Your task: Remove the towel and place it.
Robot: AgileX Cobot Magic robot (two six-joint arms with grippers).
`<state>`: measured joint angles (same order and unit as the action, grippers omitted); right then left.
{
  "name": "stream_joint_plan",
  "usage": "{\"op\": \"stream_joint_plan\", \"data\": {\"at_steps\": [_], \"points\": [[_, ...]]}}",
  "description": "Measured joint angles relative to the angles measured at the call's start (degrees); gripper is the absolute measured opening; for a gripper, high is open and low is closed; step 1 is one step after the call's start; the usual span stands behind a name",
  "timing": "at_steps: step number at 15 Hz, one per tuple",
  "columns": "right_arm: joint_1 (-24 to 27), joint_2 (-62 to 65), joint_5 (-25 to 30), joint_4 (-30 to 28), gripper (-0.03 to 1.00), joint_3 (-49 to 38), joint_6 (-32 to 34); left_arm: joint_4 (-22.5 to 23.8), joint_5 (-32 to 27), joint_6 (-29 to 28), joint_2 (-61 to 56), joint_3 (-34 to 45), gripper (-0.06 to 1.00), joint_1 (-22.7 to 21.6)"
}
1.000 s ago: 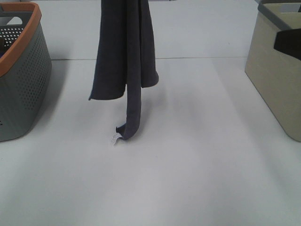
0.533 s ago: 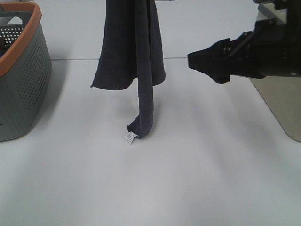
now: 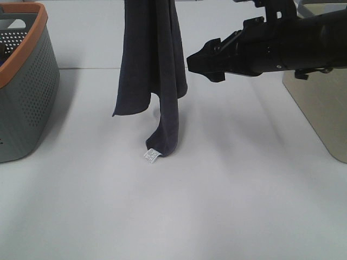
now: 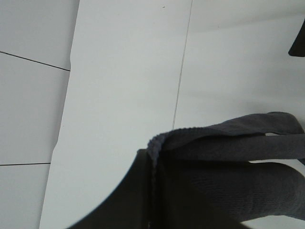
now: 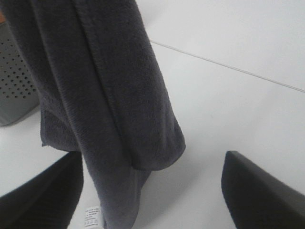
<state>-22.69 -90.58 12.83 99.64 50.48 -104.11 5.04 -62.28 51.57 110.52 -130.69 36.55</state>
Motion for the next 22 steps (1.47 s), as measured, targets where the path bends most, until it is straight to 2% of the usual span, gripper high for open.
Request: {"op": "stream_joint_plan", "data": {"at_steps": [4, 7, 9, 14, 17, 19, 21, 22], "points": [[0.00, -5.39, 0.23, 0.00, 0.77, 4.70, -0.06, 0.00, -0.06, 0.00, 0.00, 0.00, 0.00, 0.00], [0.00, -7.45, 3.38, 0.17, 0.77, 8.59, 1.49, 0.06, -0.06, 0.00, 0.00, 0.00, 0.00, 0.00], [-0.11, -7.45, 3.21, 0.17, 0.77, 9.40, 1.89, 0.06, -0.06, 0.00, 0.00, 0.00, 0.00, 0.00], [-3.90, -10.37, -3.32, 0.23, 0.77, 13.64, 1.95, 0.06, -0.06, 0.00, 0.00, 0.00, 0.00, 0.00], [-9.34, -11.40, -6.99, 0.23, 0.77, 15.30, 1.95, 0.06, -0.06, 0.00, 0.00, 0.00, 0.00, 0.00], [-12.03, -11.52, -11.06, 0.23, 0.77, 15.41, 1.95, 0.06, -0.06, 0.00, 0.00, 0.00, 0.00, 0.00], [-12.55, -12.43, -15.24, 0.23, 0.76, 15.41, 1.95, 0.06, -0.06, 0.00, 0.00, 0.00, 0.00, 0.00], [-12.55, -14.21, -19.25, 0.23, 0.73, 15.41, 1.95, 0.06, -0.06, 0.00, 0.00, 0.00, 0.00, 0.00]]}}
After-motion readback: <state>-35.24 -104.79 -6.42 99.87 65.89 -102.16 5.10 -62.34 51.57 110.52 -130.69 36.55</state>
